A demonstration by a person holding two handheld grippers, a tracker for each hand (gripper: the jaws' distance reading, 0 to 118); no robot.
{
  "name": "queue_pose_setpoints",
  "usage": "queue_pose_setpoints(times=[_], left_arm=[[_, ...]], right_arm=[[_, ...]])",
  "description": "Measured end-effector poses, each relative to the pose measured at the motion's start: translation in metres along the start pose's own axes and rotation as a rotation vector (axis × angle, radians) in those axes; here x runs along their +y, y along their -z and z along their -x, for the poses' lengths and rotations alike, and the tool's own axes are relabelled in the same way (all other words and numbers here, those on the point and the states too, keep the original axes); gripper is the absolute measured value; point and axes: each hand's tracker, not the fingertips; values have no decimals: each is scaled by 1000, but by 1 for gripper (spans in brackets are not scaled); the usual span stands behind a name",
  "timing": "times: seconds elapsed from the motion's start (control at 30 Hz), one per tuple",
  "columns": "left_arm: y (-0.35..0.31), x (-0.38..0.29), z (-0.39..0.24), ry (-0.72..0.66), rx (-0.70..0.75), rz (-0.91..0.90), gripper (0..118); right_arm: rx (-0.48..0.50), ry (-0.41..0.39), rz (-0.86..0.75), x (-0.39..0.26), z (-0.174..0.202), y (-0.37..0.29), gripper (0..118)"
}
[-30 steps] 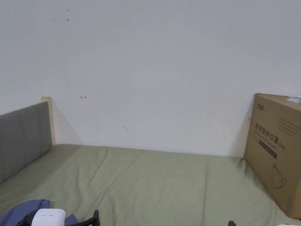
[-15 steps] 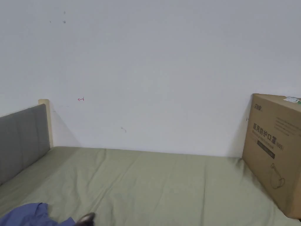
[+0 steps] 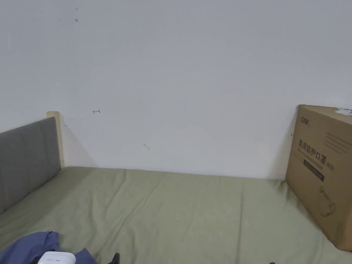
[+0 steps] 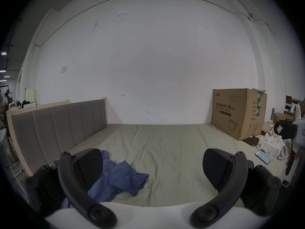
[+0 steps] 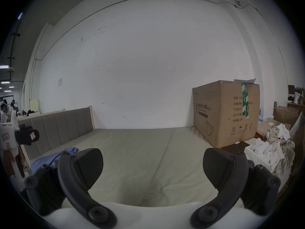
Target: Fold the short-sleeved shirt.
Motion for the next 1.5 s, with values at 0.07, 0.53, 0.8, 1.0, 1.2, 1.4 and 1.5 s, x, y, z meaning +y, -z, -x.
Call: queue_pose_setpoints(times=[0.07, 0.53, 0.8, 1.0, 1.2, 1.4, 1.5], left_arm=[[0, 1, 0, -35, -5, -2, 118], [-6, 6, 4, -80, 5, -24, 118], [-8, 5, -1, -76, 15, -32, 118], [-10, 7, -7, -62, 44, -47, 118], [-17, 9, -14, -12, 160, -104, 0], [-17, 2, -13, -19, 61, -66, 0], [-24, 2, -4, -11, 77, -60, 0]], right_arm=[[5, 0, 1, 1, 3, -1, 118], [-11, 44, 17, 7, 0, -2, 118], [13, 30, 13, 8, 3, -6, 118], [-14, -8, -13, 10, 6, -9, 118], [-10, -49, -36, 13, 16, -20, 0], [-58, -21, -34, 5, 13, -17, 0], [-50, -33, -1, 1, 17, -10, 0]])
